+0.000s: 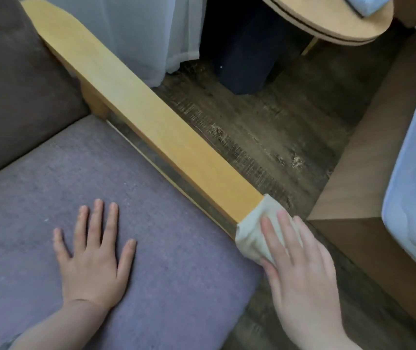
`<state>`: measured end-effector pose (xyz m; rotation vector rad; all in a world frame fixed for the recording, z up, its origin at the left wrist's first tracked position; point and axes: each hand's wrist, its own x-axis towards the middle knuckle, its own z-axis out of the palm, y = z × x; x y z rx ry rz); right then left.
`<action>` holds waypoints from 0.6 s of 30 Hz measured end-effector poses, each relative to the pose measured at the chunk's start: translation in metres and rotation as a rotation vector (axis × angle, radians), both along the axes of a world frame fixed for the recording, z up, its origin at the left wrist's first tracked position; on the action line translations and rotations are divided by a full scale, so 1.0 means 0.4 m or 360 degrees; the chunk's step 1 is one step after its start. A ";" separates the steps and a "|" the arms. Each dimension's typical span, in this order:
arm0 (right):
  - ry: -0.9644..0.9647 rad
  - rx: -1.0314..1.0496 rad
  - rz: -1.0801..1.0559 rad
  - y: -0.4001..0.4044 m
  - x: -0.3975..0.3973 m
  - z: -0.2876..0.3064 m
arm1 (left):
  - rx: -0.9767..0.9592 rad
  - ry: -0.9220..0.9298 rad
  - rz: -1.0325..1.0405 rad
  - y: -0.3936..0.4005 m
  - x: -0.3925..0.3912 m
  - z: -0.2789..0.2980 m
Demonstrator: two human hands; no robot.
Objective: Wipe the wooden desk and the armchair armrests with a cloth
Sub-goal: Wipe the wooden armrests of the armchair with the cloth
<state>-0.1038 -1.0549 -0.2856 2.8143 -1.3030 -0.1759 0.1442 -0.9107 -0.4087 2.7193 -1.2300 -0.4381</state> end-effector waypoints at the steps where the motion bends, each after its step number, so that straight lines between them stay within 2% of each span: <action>1: 0.0023 0.0008 -0.0008 -0.002 0.001 -0.005 | -0.0001 -0.0008 -0.0006 0.001 -0.002 -0.002; 3: -0.0048 0.0023 0.0039 -0.025 0.094 -0.009 | -0.0009 -0.0025 -0.0002 0.002 -0.004 -0.004; 7: -0.0173 -0.0067 0.0196 -0.101 0.461 -0.049 | -0.0008 -0.0048 -0.0022 0.005 -0.003 -0.010; 10: -0.0114 -0.0093 0.0234 -0.127 0.646 -0.057 | -0.0008 -0.0034 -0.0026 0.003 0.001 -0.008; 12: -0.0044 -0.0105 0.0370 -0.133 0.570 -0.044 | -0.0010 -0.0018 -0.0036 0.003 0.000 -0.007; 14: -0.0031 -0.0015 0.0443 -0.108 0.375 -0.021 | -0.0019 -0.0016 -0.0046 0.005 0.002 -0.011; 16: 0.0013 -0.0006 0.0374 -0.066 0.154 0.000 | -0.0024 -0.0007 -0.0044 0.006 0.003 -0.013; 18: 0.0112 0.0070 0.0265 -0.037 0.024 0.024 | -0.0022 0.0012 -0.0040 0.005 0.006 -0.010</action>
